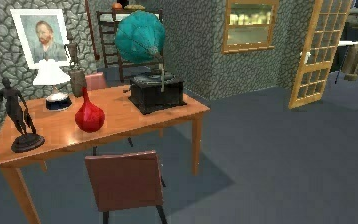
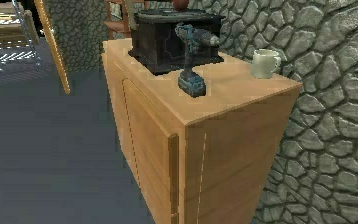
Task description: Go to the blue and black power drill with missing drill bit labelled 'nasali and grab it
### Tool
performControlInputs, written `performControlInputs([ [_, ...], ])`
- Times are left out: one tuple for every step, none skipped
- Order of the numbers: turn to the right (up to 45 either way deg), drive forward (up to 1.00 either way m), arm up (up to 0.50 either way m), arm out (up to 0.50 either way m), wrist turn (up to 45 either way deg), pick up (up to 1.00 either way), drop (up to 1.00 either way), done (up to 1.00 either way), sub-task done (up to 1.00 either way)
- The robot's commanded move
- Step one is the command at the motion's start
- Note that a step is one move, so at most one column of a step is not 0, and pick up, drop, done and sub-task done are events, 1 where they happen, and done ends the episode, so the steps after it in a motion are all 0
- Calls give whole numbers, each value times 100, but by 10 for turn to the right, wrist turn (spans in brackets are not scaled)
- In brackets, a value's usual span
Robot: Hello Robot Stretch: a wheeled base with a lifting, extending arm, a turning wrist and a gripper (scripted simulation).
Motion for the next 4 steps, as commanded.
performControlInputs([
  [0,0,38,0,0,0,0,0,0],
  [0,0,0,36,0,0,0,0,0],
  [0,0,0,0,450,0,0,0,0],
  [0,0,0,0,450,0,0,0,0],
])
